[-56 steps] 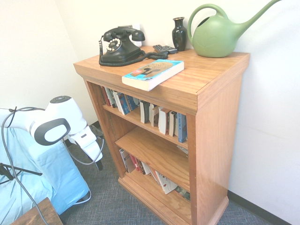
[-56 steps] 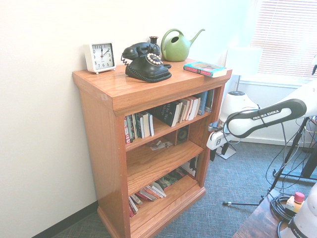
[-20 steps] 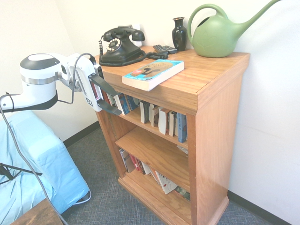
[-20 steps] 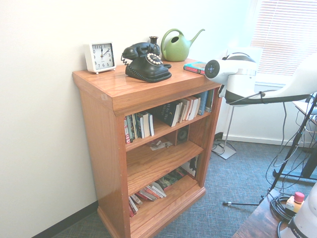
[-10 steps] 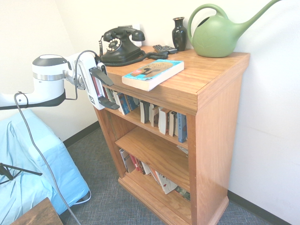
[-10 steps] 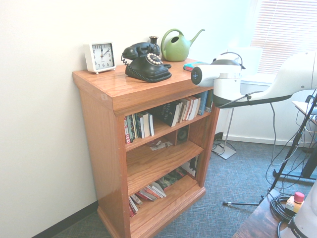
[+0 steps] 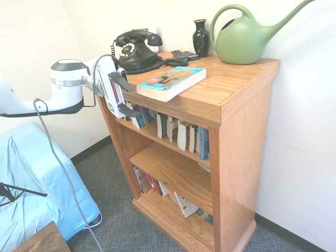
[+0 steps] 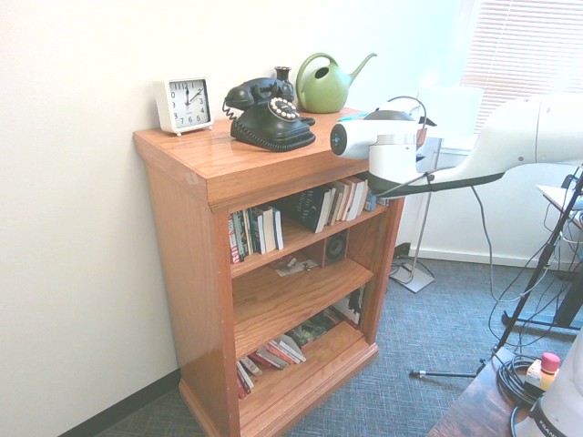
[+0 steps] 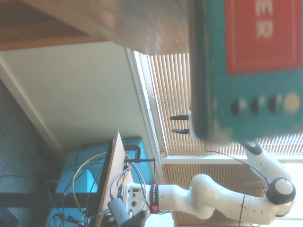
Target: Organize the shelf
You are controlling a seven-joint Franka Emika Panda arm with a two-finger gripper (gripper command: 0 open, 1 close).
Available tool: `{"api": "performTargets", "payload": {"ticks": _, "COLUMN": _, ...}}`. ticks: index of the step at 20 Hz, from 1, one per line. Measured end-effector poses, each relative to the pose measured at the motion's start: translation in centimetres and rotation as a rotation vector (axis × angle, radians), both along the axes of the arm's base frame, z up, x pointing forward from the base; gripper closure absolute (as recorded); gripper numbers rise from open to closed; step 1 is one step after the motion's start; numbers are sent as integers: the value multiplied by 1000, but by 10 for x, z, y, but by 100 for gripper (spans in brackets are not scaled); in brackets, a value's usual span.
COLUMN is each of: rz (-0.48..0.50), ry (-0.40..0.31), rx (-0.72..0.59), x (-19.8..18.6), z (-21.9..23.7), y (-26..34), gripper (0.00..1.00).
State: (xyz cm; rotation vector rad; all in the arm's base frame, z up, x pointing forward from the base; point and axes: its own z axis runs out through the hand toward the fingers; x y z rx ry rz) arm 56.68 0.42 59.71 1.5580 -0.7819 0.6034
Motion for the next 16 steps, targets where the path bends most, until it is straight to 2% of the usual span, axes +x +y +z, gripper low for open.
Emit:
{"api": "performTargets", "payload": {"ticks": 7, "rz": -6, "ry": -21, "rx": 5, "x": 18, "z": 16, "y": -4, "gripper": 0}}
{"api": "performTargets", "payload": {"ticks": 16, "rz": 24, "ry": -13, "rx": 20, "x": 40, "z": 9, "y": -6, "gripper": 0}}
